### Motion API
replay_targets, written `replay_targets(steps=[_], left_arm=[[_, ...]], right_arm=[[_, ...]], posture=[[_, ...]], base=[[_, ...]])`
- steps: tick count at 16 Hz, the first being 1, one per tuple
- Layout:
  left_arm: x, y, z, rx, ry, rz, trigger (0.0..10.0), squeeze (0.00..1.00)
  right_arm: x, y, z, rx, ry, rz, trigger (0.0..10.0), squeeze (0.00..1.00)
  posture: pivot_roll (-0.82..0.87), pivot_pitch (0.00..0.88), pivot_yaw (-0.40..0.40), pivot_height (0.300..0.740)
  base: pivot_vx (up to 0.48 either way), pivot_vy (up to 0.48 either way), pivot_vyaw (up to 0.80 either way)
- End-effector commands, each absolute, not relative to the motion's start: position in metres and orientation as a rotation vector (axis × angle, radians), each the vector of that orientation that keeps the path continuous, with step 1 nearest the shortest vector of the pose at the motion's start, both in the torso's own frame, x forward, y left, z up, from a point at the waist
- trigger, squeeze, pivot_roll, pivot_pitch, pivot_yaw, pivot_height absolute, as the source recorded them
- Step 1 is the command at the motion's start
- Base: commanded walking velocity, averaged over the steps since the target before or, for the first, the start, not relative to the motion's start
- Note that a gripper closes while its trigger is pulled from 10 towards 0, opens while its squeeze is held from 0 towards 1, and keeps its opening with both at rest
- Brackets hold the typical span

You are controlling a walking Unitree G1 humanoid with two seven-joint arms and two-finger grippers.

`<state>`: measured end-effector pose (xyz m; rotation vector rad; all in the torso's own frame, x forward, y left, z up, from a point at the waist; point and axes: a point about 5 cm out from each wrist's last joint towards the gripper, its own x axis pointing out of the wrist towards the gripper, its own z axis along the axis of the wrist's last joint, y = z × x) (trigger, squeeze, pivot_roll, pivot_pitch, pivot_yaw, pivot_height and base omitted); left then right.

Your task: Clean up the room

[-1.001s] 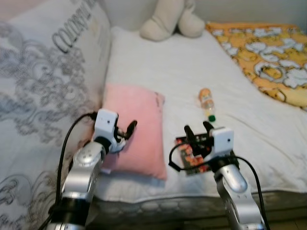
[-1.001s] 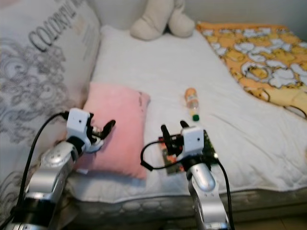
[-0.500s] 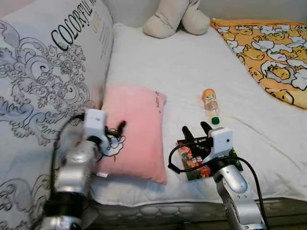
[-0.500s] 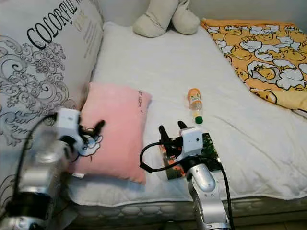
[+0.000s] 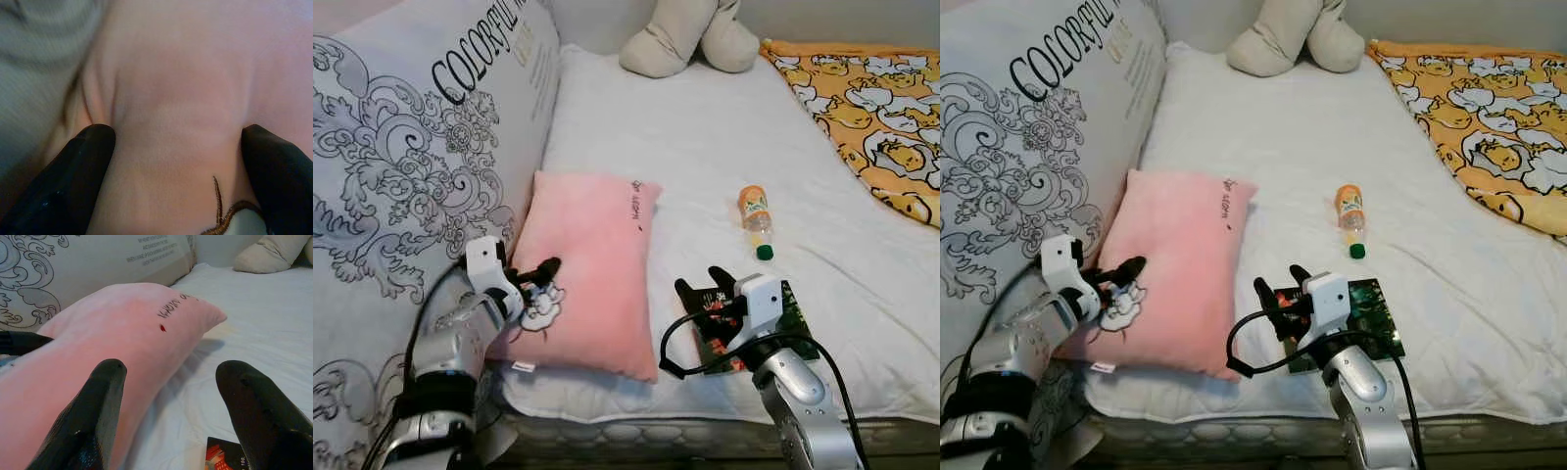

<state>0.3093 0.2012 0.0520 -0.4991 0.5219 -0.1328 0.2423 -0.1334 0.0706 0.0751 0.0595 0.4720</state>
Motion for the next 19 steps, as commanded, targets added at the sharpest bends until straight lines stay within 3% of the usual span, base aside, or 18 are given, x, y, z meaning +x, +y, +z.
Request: replay_targets(steps=[1,2,4,5,14,19], left_arm=[[0.301,0.192,0.036,-0.576,0.615,-0.167,10.0,0.65],[0.301,0.19,0.034,-0.596,0.623,-0.176,10.0,0.0],[0.302,0.186,0.034,-0.611,0.615,-0.193,10.0,0.0],[0.304,0.181,0.037,-0.643,0.599,-0.206,0.0,0.0],[0.31,0.158,0.04,-0.667,0.612,-0.298,0.0,0.0],[0.311,0.156,0.046,-0.558,0.572,-0.353,0.0,0.0]], right_arm=[[0.243,-0.134,0.076,0.088,0.047,0.475,10.0,0.0],[0.242,-0.133,0.076,0.09,0.052,0.48,10.0,0.0],[0.239,-0.133,0.075,0.091,0.061,0.485,10.0,0.0],[0.239,-0.134,0.074,0.092,0.069,0.48,10.0,0.0],[0.238,-0.136,0.073,0.086,0.088,0.475,10.0,0.0],[0.238,-0.135,0.073,0.087,0.092,0.482,10.0,0.0]], posture=[[-0.11,0.0,0.002,0.74],[-0.11,0.0,0.002,0.74],[-0.12,0.0,0.002,0.74],[-0.13,0.0,0.011,0.74],[-0.14,0.0,0.015,0.74],[-0.13,0.0,0.013,0.74]], base=[[0.0,0.0,0.0],[0.0,0.0,0.0],[0.0,0.0,0.0],[0.0,0.0,0.0],[0.0,0.0,0.0],[0.0,0.0,0.0]])
